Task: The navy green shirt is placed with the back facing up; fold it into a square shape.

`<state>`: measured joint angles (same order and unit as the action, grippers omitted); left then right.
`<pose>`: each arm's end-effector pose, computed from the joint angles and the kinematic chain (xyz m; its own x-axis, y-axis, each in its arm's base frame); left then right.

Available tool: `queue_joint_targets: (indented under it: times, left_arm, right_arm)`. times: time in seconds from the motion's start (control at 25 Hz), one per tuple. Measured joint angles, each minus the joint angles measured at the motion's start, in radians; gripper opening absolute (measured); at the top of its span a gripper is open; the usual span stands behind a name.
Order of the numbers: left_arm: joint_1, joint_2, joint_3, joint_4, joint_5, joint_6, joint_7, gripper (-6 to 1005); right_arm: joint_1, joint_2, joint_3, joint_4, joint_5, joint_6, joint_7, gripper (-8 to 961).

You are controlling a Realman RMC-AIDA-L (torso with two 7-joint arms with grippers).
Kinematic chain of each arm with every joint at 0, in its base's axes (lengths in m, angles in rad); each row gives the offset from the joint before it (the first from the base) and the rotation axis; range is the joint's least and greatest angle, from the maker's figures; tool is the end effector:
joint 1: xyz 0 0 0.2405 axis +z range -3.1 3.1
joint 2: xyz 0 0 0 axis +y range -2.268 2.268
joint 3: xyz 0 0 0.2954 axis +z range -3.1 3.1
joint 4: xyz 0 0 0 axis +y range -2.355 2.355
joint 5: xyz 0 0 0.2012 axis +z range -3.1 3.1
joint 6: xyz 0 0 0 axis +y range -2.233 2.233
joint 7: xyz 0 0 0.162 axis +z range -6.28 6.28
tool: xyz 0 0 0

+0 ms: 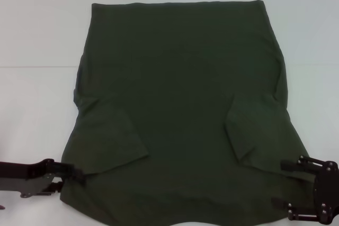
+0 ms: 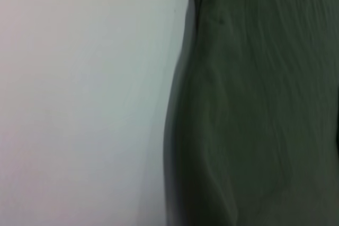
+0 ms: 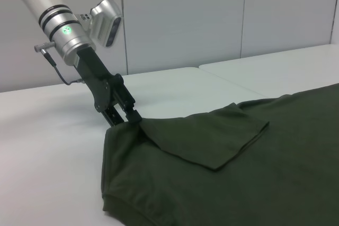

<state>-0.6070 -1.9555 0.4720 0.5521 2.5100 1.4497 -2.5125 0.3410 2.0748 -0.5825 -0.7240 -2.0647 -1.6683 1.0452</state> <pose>-0.3584 0.3548 -0.0021 -0.0916 0.9499 0.2987 0.9958 0.0900 0.0189 0.3379 0.2840 -0.0141 0.8817 -0.1625 -0.4430 -0.3182 -0.8980 -0.3039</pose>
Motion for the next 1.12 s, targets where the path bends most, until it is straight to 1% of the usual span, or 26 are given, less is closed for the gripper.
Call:
queue_joint_targets:
  times: [0.24,0.36,0.56,0.8,1.0,1.08,1.12]
  left_arm:
    - [0.001,-0.001,0.001,0.000,0.002,-0.004,-0.003,669]
    - [-0.002,-0.002,0.001,0.001,0.004,-0.005,-0.003,429]
    - [-0.004,-0.002,0.002,0.002,0.004,-0.006,-0.003,200]
    - [-0.005,-0.002,0.002,0.002,0.004,-0.006,-0.005,27]
    - [0.000,0.002,-0.003,0.003,-0.002,-0.003,-0.003,27]
    - [0.001,0.003,-0.004,0.003,-0.002,0.000,0.001,27]
    - [0.001,0.003,-0.004,0.003,-0.002,0.001,0.004,27]
  right_arm:
    - [0.000,-0.001,-0.001,0.000,0.000,0.000,0.002,886]
    - [0.001,-0.001,-0.002,-0.001,0.000,-0.002,0.002,885]
    - [0.001,-0.001,-0.002,-0.002,0.000,-0.005,0.003,885]
    - [0.003,-0.001,-0.002,-0.002,0.000,-0.006,0.003,884]
    - [0.004,-0.001,0.015,-0.002,0.007,-0.005,0.030,884]
    - [0.008,-0.005,0.048,-0.008,0.008,-0.001,0.121,884]
    - [0.013,-0.012,0.067,-0.016,0.009,0.000,0.193,884]
